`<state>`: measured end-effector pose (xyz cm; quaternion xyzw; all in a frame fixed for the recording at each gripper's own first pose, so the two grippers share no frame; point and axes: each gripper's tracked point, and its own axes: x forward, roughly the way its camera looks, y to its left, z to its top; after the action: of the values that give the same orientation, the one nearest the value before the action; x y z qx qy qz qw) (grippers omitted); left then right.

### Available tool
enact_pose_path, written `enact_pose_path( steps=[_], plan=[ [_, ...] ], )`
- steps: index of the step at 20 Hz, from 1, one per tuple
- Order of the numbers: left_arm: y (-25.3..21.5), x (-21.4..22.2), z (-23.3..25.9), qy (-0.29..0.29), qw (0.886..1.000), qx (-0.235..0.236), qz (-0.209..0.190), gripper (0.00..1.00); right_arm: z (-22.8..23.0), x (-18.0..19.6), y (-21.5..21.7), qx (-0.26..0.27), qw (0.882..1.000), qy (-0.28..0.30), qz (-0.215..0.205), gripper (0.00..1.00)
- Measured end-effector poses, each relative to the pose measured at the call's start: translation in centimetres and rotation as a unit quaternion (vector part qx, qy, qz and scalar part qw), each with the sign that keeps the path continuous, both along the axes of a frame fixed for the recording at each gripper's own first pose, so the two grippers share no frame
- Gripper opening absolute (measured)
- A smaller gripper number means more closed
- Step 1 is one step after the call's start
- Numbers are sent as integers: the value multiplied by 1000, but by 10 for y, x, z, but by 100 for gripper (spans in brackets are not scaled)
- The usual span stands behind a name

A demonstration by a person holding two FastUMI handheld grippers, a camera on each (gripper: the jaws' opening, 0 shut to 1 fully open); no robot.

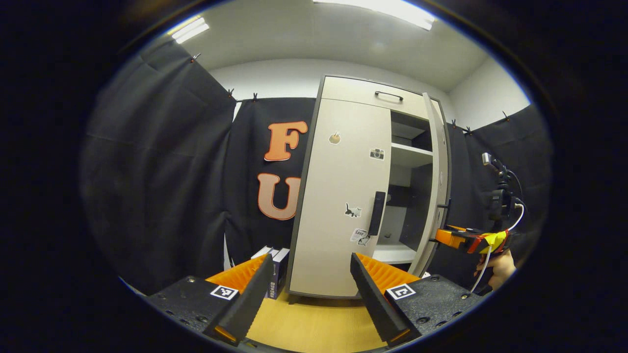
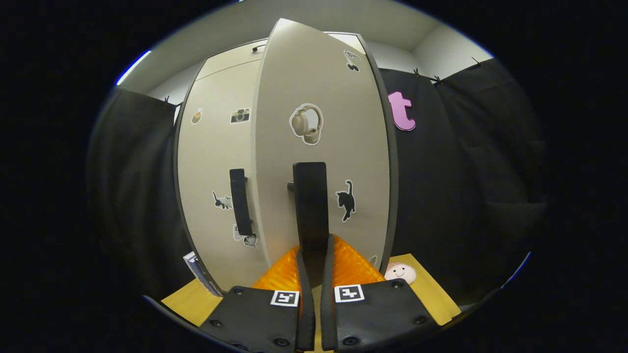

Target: Open the right door of the double-door shoe cabinet with the right hand, and open the left door with the left hand.

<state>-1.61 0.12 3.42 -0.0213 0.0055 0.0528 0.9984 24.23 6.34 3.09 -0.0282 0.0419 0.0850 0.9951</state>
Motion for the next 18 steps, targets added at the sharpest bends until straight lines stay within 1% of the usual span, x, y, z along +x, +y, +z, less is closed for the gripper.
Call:
enact_pose_path(
  steps=[1, 2, 3, 4, 5, 8, 9, 10, 11, 15, 18],
  plan=[
    [-3, 2, 0, -1, 1000, 0, 2, 94, 0, -2, -3, 0, 1000, 2, 3, 13],
    [-7, 3, 1, -2, 1000, -1, 3, 92, 1, -4, -6, 4, 1000, 3, 7, 13],
    [-11, 4, 1, -2, 1000, -3, 4, 94, 1, -6, -10, 6, 1000, 4, 9, 13],
    [-15, 5, 2, -3, 1000, -5, 6, 92, 2, -9, -14, 4, 1000, 3, 11, 13],
    [-18, 5, 2, -4, 1000, -5, 8, 94, 2, -11, -19, 1, 1000, 2, 12, 13],
    [-27, 9, 8, -13, 1000, -5, 13, 94, 5, -16, -30, 8, 1000, 5, 15, 13],
    [-30, 9, 8, -14, 1000, -7, 14, 92, 4, -18, -33, 10, 1000, 7, 17, 13],
    [-32, 11, 8, -15, 1000, -10, 16, 94, 6, -20, -36, 10, 1000, 9, 22, 13],
    [-33, 11, 8, -15, 1000, -12, 20, 94, 6, -21, -38, 11, 1000, 12, 27, 13],
    [-34, 14, 7, -14, 999, 3, 41, 94, 6, -24, -45, 13, 999, 15, 42, 12],
    [-40, 19, 8, -15, 999, 6, 46, 94, 7, -27, -53, 17, 999, 15, 45, 13]
  ],
)
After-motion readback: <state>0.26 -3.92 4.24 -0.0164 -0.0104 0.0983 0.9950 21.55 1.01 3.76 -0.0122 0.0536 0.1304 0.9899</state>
